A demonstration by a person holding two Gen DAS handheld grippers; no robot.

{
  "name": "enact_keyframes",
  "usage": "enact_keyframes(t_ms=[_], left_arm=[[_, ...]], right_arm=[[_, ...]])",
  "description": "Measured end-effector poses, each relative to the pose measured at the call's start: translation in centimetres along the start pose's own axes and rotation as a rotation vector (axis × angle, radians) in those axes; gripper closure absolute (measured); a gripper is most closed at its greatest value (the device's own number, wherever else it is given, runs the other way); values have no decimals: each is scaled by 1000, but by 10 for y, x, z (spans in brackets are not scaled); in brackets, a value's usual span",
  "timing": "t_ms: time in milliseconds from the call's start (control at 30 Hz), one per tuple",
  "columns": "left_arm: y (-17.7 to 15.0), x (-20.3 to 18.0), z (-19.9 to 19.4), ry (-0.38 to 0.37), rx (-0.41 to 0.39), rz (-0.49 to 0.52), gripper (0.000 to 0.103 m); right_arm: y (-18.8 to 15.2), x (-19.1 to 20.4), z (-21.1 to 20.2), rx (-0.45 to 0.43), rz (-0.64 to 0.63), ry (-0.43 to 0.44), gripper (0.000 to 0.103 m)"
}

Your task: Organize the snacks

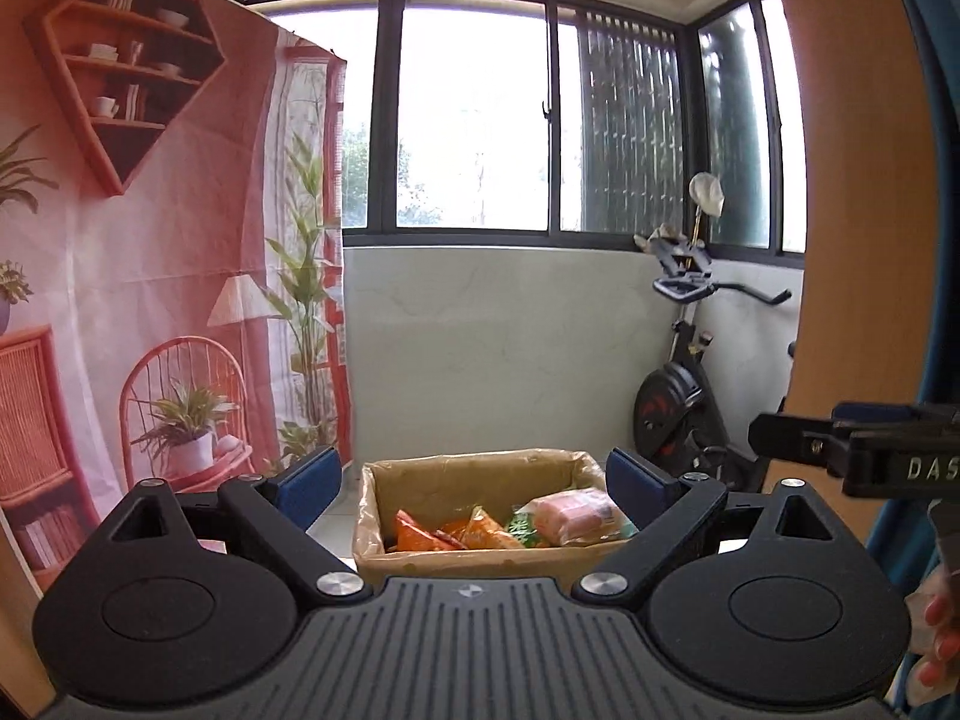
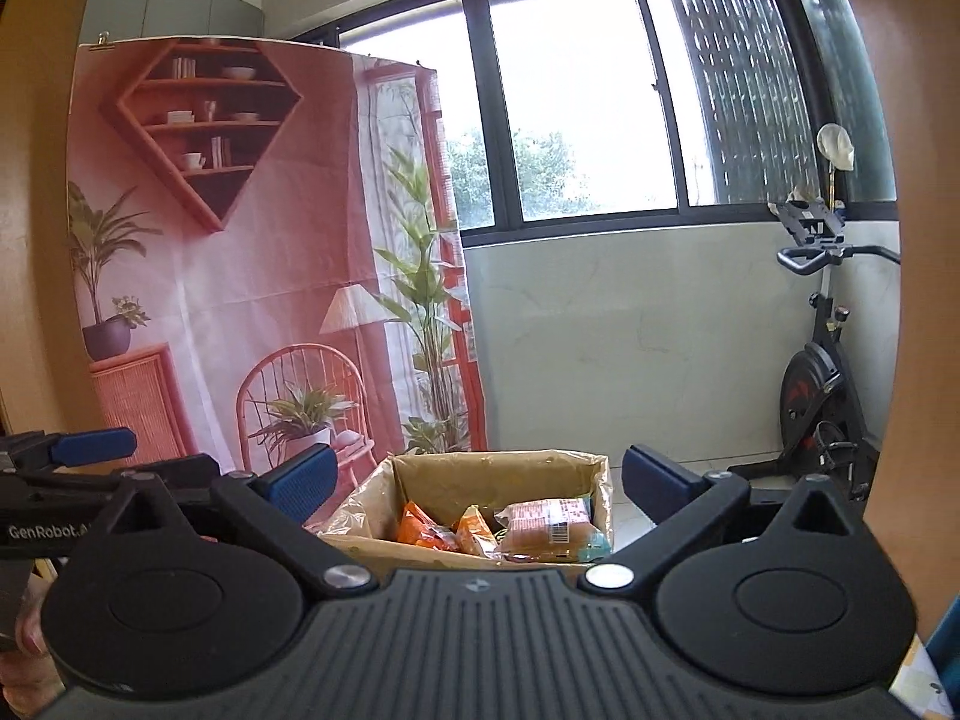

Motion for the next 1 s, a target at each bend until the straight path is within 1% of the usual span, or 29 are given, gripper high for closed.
enact_keyframes(t_ms=[300,633,1000], left_arm=[[3,7,-11,5,-6,-33,7],[2,3,-12,30,-6,-46,7],[3,0,-13,28,-8,-49,7]], right_arm=[[12,10,-19,-4,-18,-21,0],[13,13,-20,-6,-24,-23,0],[11,9,-20,-1,-17,-26,0]])
Point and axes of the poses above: each gripper's, at about its wrist camera, not at the fingertips, and z roughly the way its jaws point, x to its left, y to its top, the point moved 6 cm from there along z, roughly the way its jaws point, and after that the axes turned 7 degrees about -x, right-handed, at the moved point
